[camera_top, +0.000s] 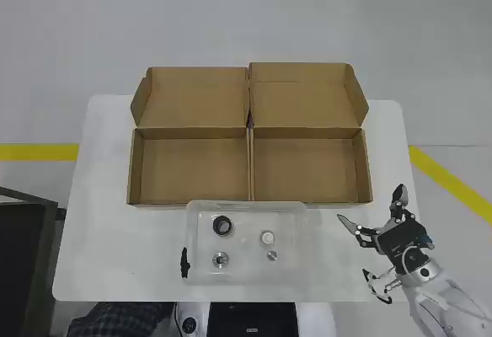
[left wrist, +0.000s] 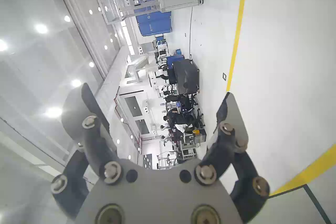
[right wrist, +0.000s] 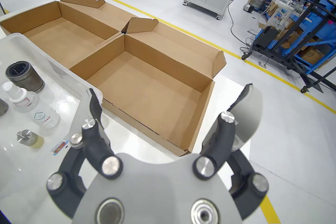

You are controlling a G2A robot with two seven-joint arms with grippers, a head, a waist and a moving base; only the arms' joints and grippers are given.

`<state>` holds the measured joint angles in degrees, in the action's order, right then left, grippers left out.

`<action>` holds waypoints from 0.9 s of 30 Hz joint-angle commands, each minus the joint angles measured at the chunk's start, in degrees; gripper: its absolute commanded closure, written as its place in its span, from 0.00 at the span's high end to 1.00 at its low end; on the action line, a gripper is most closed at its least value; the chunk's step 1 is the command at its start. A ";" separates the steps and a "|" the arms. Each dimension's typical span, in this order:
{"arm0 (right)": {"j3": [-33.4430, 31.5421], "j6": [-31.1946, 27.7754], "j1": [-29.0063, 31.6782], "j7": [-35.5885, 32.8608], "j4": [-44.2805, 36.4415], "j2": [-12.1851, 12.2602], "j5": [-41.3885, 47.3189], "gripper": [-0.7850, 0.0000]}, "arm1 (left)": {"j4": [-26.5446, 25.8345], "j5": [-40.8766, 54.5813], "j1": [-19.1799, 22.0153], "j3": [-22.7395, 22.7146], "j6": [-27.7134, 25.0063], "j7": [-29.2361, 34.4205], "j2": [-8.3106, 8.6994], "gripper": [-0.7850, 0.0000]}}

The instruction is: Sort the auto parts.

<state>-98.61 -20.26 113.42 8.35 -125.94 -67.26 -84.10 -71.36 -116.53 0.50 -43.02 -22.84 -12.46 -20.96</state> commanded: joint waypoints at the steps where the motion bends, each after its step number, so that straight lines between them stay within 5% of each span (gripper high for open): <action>1: 0.00 0.00 0.00 0.00 0.00 0.00 0.00 1.00 | 0.00 0.00 0.00 0.00 0.00 0.00 0.00 1.00; 15: 0.47 -0.80 -0.46 -0.34 -0.31 0.03 0.24 1.00 | 0.00 0.00 0.00 0.00 0.00 0.00 0.00 1.00; 27: 9.70 -17.21 -10.60 -10.20 -1.50 0.88 0.75 1.00 | 0.00 0.00 0.00 0.00 0.00 0.00 0.00 1.00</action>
<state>-89.93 -35.59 103.90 -0.83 -127.80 -66.44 -83.76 -71.36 -116.53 0.50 -43.02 -22.84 -12.46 -20.96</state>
